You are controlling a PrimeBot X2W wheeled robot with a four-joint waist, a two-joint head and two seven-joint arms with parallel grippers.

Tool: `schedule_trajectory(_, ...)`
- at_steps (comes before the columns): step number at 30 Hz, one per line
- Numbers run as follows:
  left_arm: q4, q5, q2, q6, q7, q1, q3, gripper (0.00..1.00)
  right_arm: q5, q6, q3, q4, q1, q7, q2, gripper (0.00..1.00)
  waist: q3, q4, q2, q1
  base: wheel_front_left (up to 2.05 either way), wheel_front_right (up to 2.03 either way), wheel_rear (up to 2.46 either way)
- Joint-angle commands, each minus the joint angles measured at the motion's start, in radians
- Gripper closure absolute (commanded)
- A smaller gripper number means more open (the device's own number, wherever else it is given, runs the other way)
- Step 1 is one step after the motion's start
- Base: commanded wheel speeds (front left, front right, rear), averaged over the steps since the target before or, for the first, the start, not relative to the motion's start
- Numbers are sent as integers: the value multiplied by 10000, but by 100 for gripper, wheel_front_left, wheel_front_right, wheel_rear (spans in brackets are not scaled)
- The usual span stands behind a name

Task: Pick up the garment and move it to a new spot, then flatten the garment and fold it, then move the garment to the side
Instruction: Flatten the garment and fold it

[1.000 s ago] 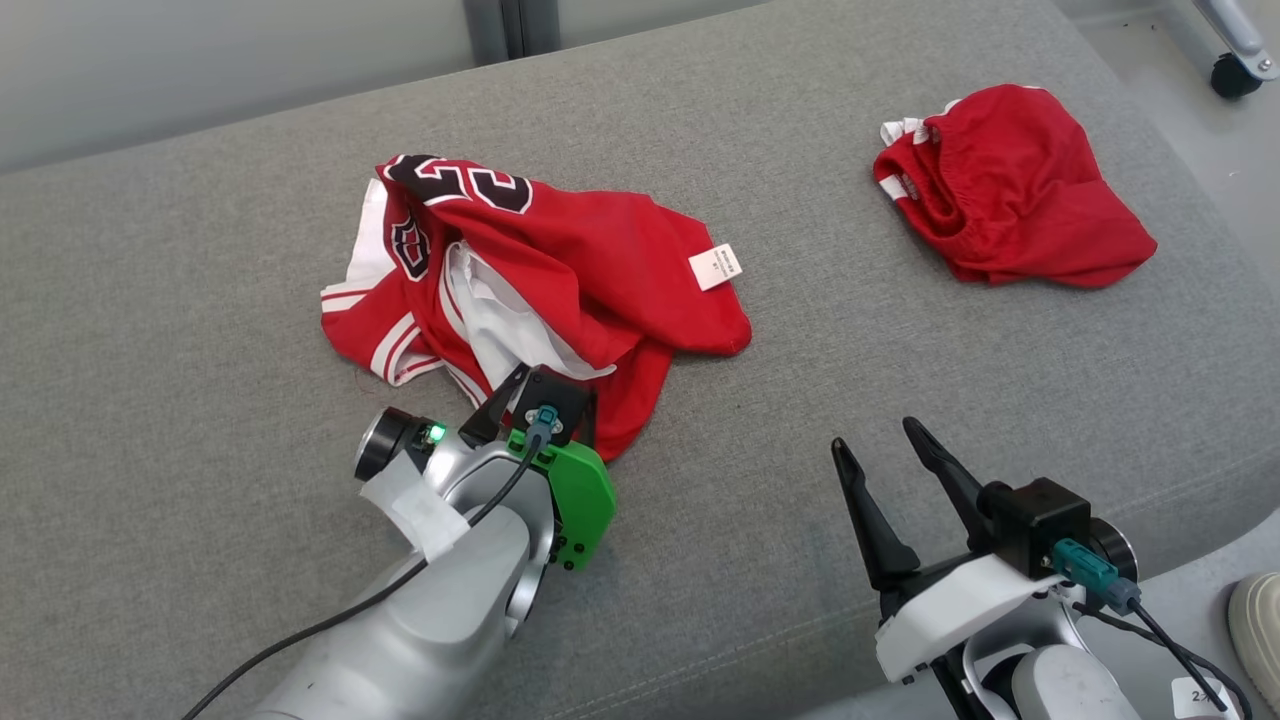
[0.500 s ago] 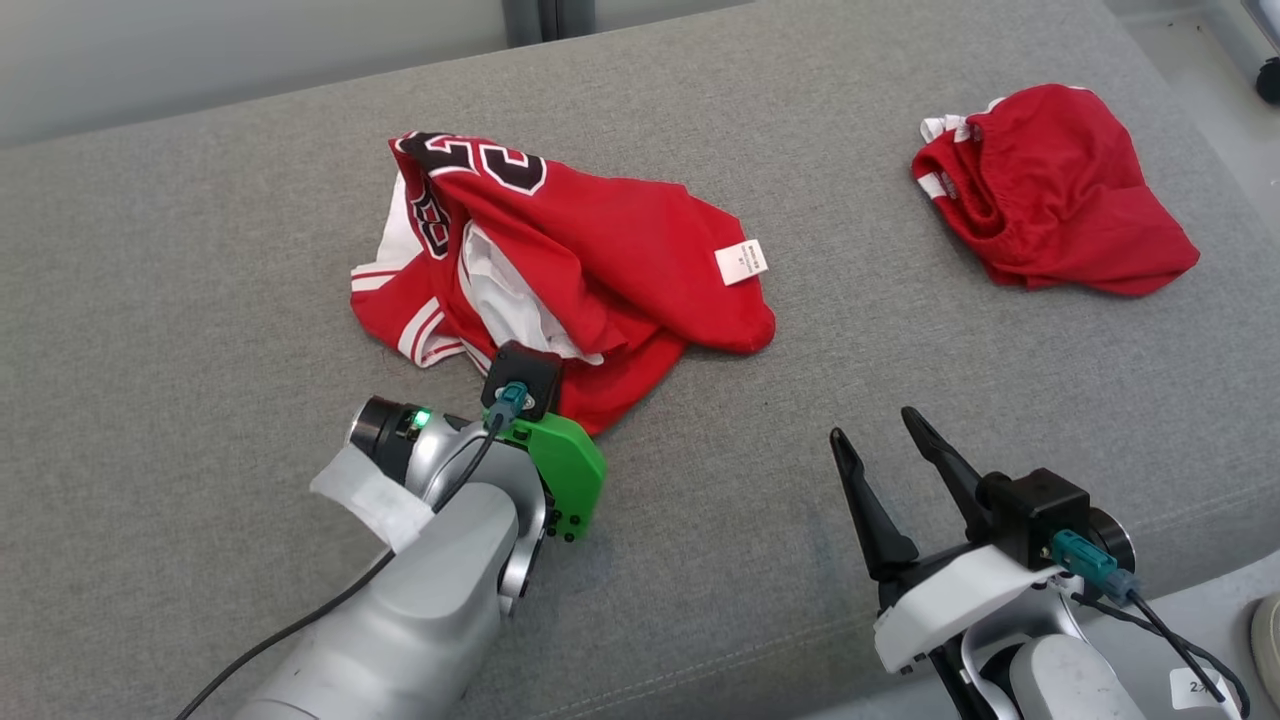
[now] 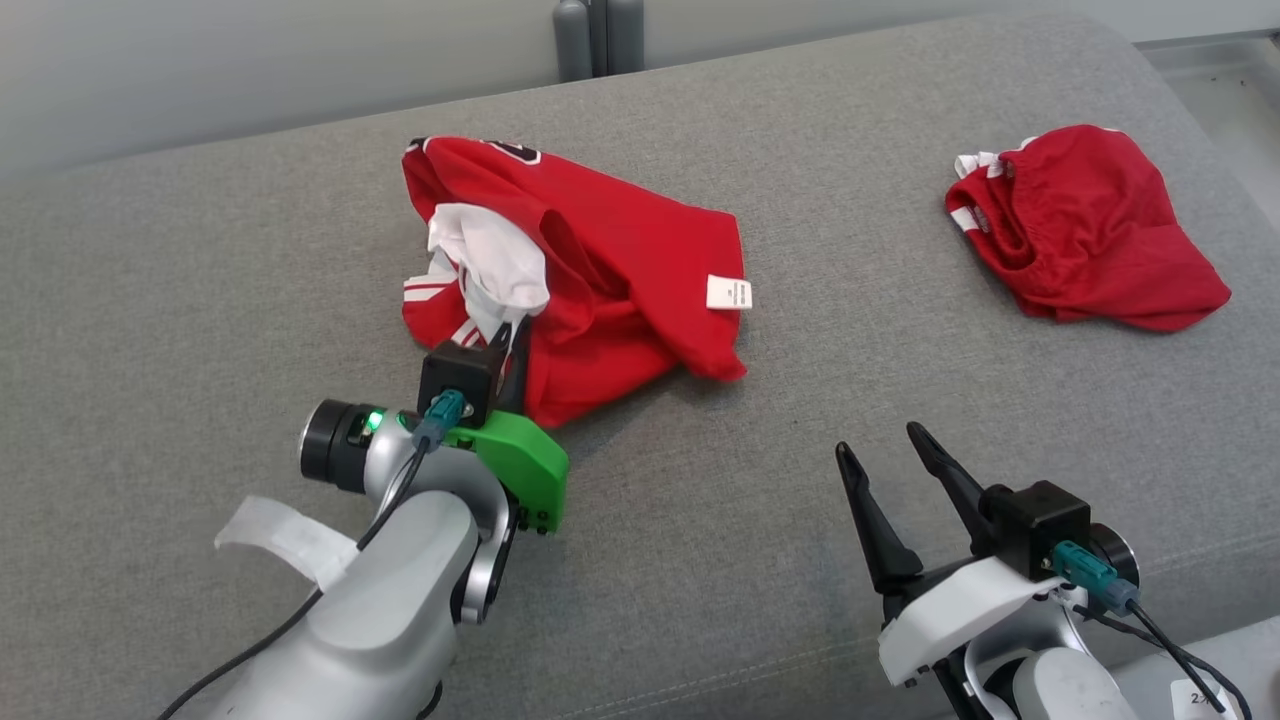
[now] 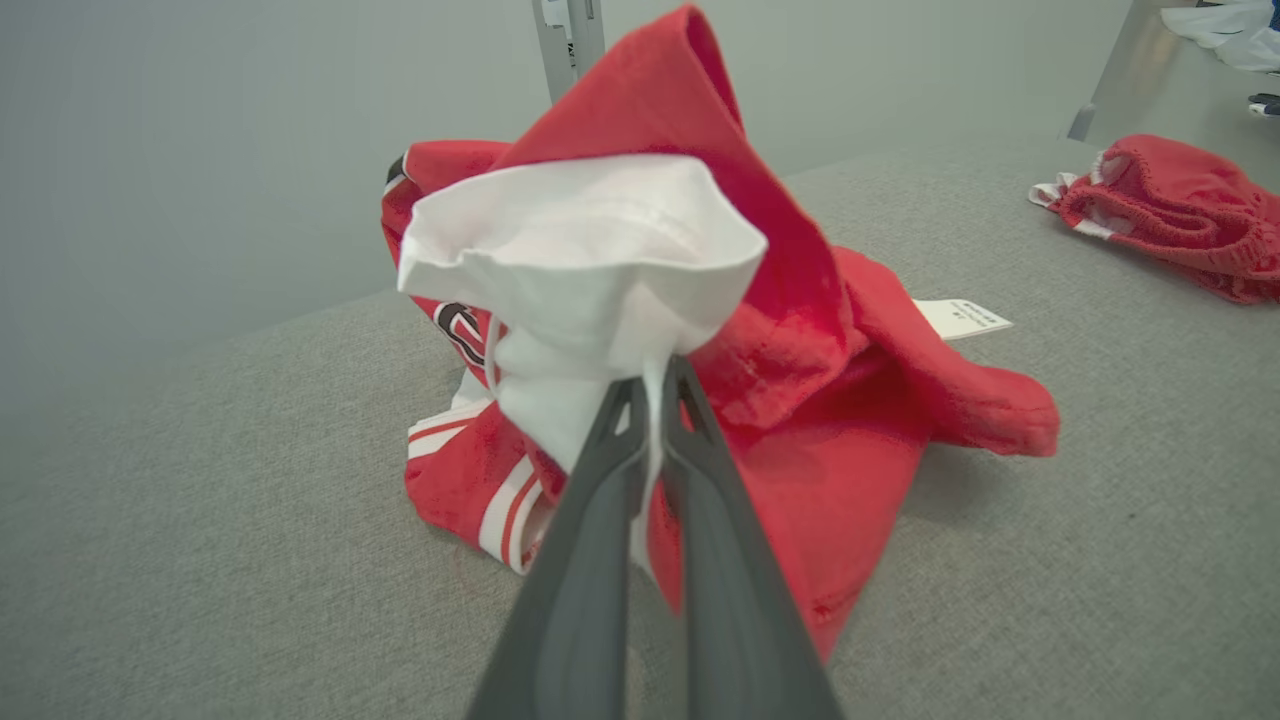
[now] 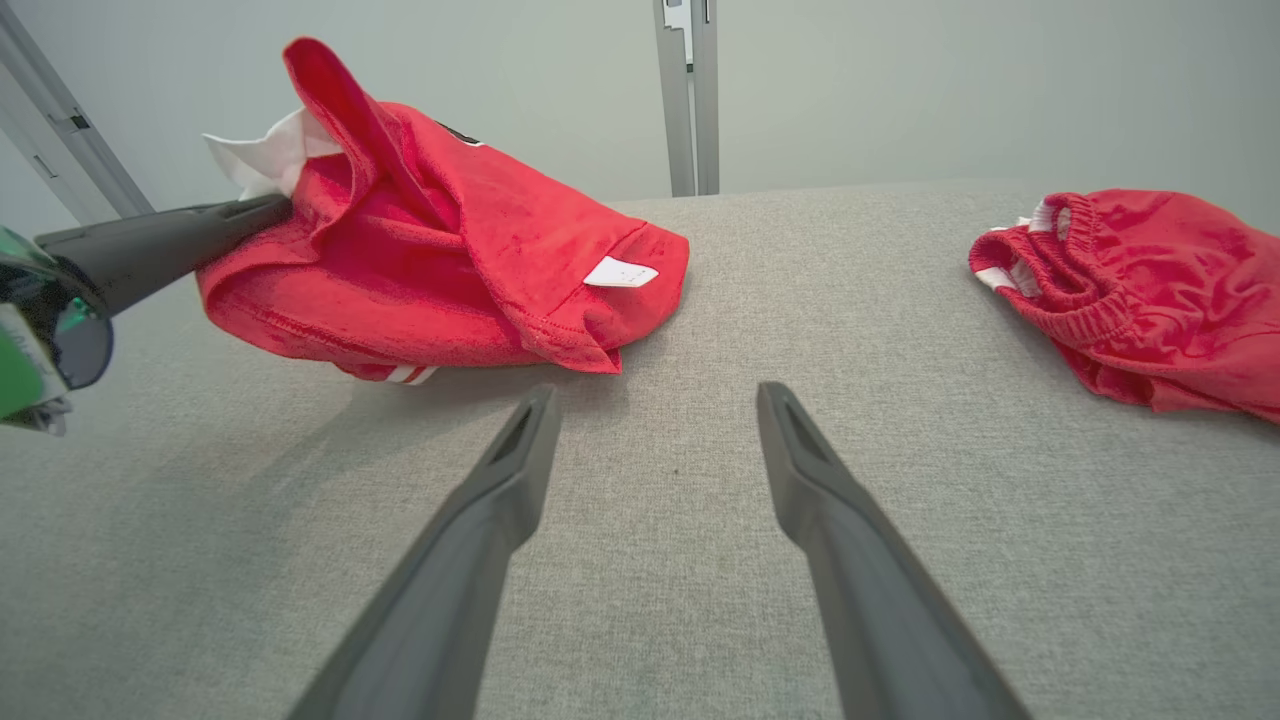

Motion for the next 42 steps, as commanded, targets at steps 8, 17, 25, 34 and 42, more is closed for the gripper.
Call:
schedule_trajectory(8,-1060,-310,524,257,764,1236,-177,0,-64,-9,71,-57,178,124,-6,0,-269,371,0,0,0,0,0)
schedule_trajectory(17,-1785,-512,787,590,966,1713,-122,0,-106,-8,98,-86,262,188,-6,0,-444,576,0,0,0,0,0)
schedule_trajectory(25,-1844,-589,949,816,1298,1719,-110,0,-106,-8,160,-114,201,200,-6,0,-400,535,0,0,0,0,0)
schedule_trajectory(34,-1633,-702,841,813,1173,1586,-51,100,-141,-9,135,-136,144,206,-5,0,-315,393,0,0,0,0,0)
schedule_trajectory(42,-1755,-876,1089,1032,542,1315,612,100,-163,-8,78,-91,282,211,-6,0,-495,431,0,0,0,0,0)
